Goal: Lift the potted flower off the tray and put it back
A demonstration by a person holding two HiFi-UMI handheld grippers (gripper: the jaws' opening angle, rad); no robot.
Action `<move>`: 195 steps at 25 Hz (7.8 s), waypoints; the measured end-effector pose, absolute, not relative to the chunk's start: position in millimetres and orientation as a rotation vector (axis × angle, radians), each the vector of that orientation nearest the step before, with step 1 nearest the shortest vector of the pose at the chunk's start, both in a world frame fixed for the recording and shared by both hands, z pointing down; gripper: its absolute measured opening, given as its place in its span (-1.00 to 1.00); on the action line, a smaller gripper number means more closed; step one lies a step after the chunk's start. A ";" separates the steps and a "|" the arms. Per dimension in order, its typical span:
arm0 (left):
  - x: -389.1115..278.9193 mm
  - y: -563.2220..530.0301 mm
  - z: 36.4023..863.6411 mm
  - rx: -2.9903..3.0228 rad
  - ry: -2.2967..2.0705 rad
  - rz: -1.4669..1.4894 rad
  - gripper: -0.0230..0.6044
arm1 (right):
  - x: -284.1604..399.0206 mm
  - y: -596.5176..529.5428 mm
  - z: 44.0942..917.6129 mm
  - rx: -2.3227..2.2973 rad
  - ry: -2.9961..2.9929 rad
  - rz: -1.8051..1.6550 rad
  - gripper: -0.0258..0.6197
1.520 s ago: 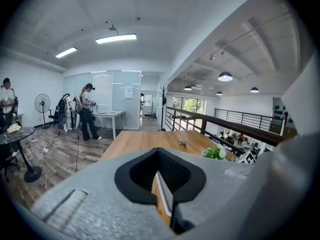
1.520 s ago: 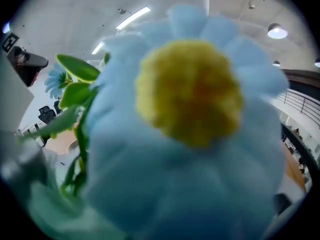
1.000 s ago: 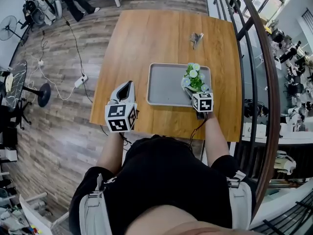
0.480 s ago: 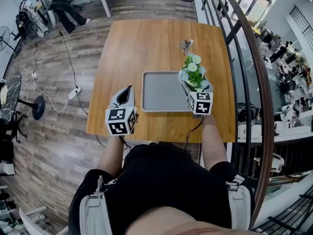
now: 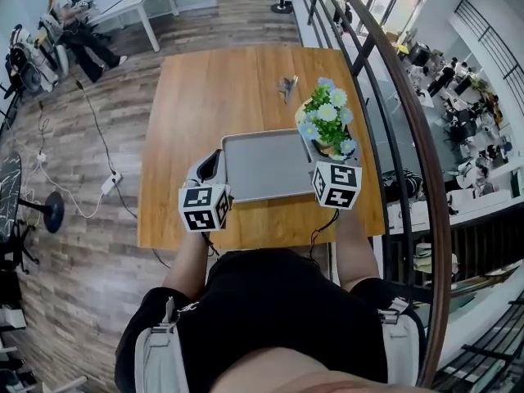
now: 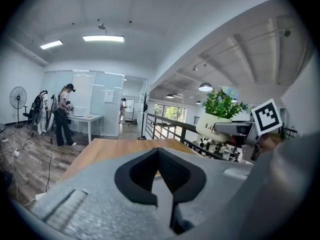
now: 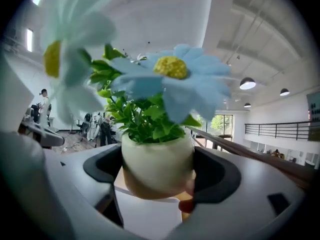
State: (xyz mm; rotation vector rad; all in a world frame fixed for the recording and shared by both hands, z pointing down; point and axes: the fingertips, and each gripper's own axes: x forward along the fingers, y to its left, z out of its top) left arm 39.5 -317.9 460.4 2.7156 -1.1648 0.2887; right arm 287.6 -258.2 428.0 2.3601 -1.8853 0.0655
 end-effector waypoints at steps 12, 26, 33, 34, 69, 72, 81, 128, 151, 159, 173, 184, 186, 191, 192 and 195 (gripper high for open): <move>84.2 -308.3 457.2 2.786 -0.994 0.292 -0.89 | 305.3 -208.3 403.2 2.450 -1.855 0.042 0.46; 68.6 -313.0 455.6 2.761 -1.051 0.304 -0.89 | 293.5 -226.7 406.7 2.407 -1.902 0.042 0.46; 37.4 -313.4 455.4 2.717 -1.159 0.307 -0.89 | 278.2 -257.1 434.9 2.349 -1.956 0.096 0.45; 32.2 -314.3 455.7 2.709 -1.175 0.308 -0.89 | 276.0 -262.7 442.5 2.341 -1.956 0.105 0.45; -47.5 -316.2 461.3 2.580 -1.410 0.339 -0.89 | 230.9 -300.3 702.2 1.955 -1.792 0.599 0.40; -46.8 -316.6 463.2 2.578 -1.411 0.341 -0.89 | 230.2 -299.0 713.4 1.931 -1.772 0.619 0.39; -50.6 -315.1 465.9 2.563 -1.429 0.336 -0.89 | 227.8 -292.6 729.7 1.965 -1.783 0.621 0.38; 99.5 -303.9 457.8 2.812 -0.909 0.313 -0.89 | 304.6 -174.3 426.7 2.677 -1.788 0.073 -0.93; 77.6 -332.5 476.5 2.769 -0.868 0.324 -0.89 | 279.4 -205.7 453.4 2.616 -1.778 0.175 -0.93; 81.7 -351.2 496.4 2.724 -0.863 0.359 -0.89 | 291.4 -216.4 477.9 2.620 -1.751 0.282 -0.93; 123.6 -403.1 500.1 2.679 -1.029 0.355 -0.89 | 349.5 -303.8 481.5 2.479 -1.921 0.168 -0.93; 134.3 -402.0 492.9 2.716 -1.001 0.335 -0.89 | 346.2 -310.0 476.7 2.496 -1.937 0.163 -0.93; 133.6 -401.1 490.4 2.722 -0.994 0.331 -0.89 | 344.8 -308.7 474.6 2.498 -1.937 0.158 -0.93; 131.2 -397.7 489.2 2.729 -0.975 0.340 -0.89 | 339.3 -305.3 471.3 2.507 -1.941 0.161 -0.93; 131.7 -397.2 489.7 2.728 -0.972 0.342 -0.89 | 338.6 -305.0 471.2 2.508 -1.942 0.165 -0.93; 134.6 -395.1 490.4 2.727 -0.958 0.342 -0.89 | 337.1 -304.1 471.2 2.507 -1.941 0.169 -0.93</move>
